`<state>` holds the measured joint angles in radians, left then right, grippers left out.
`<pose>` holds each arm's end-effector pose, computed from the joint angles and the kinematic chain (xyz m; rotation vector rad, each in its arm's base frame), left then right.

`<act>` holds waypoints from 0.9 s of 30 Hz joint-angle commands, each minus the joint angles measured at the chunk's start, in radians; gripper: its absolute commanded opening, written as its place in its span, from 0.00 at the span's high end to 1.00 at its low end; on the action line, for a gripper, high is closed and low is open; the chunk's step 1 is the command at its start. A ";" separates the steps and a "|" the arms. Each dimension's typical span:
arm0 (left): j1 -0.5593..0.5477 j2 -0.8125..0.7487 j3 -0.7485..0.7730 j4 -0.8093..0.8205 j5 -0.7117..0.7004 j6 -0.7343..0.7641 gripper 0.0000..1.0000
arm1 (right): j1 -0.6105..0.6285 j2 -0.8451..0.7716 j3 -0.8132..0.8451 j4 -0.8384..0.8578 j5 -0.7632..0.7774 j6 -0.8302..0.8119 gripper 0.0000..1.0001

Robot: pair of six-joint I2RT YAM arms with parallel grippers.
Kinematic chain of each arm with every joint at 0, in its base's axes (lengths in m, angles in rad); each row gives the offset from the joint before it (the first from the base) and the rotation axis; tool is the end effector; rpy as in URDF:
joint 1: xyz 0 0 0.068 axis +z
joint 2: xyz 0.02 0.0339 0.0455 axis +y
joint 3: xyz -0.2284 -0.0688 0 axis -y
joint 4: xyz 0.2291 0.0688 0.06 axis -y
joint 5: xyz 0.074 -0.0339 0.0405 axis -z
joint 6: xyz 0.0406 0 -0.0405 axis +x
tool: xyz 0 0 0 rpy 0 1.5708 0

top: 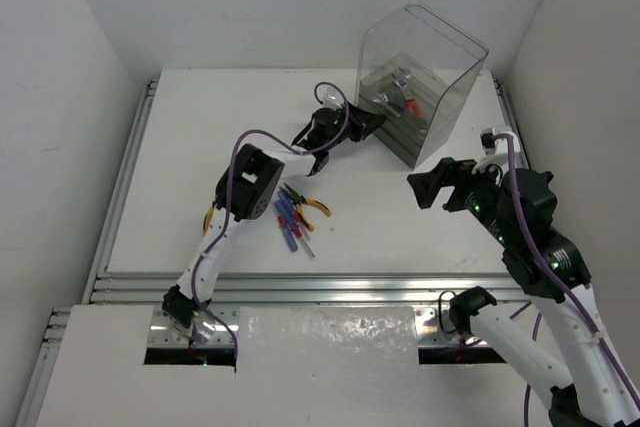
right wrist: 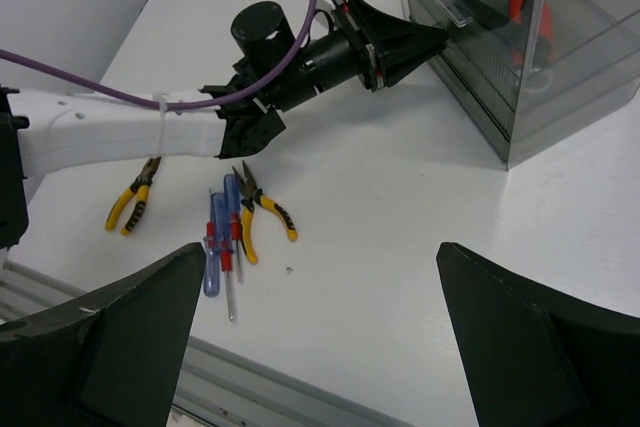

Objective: Sort the tools into containers

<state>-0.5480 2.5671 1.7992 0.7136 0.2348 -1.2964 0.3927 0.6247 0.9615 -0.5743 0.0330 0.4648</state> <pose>0.4488 -0.2850 0.1155 -0.4897 1.8193 -1.5467 0.1322 0.0533 0.3525 0.0905 1.8441 0.5762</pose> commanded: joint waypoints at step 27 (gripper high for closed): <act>0.114 -0.209 -0.259 0.202 0.011 0.029 1.00 | -0.005 0.027 -0.064 0.122 -0.028 0.018 0.01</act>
<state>-0.4915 2.4588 1.5906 0.8169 0.2810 -1.3106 0.3927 0.6422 0.8978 -0.5037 0.0143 0.4721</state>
